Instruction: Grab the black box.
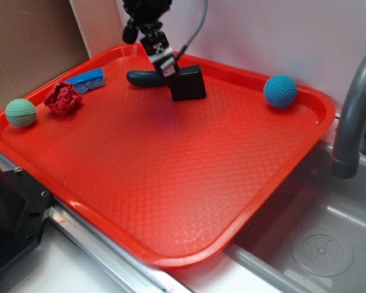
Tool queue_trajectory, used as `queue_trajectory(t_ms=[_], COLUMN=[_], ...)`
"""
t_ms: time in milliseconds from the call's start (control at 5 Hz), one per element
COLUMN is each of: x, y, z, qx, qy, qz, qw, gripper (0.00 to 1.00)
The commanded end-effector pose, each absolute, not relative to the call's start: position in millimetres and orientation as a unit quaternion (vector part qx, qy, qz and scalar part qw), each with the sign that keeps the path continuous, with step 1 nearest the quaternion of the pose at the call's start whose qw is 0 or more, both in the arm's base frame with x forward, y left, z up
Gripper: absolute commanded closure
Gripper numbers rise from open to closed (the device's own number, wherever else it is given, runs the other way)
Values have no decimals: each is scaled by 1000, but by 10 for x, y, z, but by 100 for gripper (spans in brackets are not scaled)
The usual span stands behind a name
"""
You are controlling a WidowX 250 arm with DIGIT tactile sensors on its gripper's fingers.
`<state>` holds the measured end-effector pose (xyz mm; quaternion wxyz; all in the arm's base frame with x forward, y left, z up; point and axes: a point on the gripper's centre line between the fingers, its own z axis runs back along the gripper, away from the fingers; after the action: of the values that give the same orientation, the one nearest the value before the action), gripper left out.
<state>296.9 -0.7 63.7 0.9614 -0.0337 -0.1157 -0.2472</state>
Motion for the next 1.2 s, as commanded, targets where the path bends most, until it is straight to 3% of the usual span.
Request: queue_trajectory(t_ms=[0, 200, 400, 600, 1000], x=[3128, 3100, 3071, 2851, 2280], y=[-98, -105, -13, 85, 50], z=[496, 457, 547, 1048, 2076], qx=[-13, -20, -18, -3, 37], qy=[-145, -128, -179, -188, -85], qz=[-250, -246, -220, -169, 12], qw=[957, 960, 959, 967, 996], gripper=[86, 100, 100, 100, 100])
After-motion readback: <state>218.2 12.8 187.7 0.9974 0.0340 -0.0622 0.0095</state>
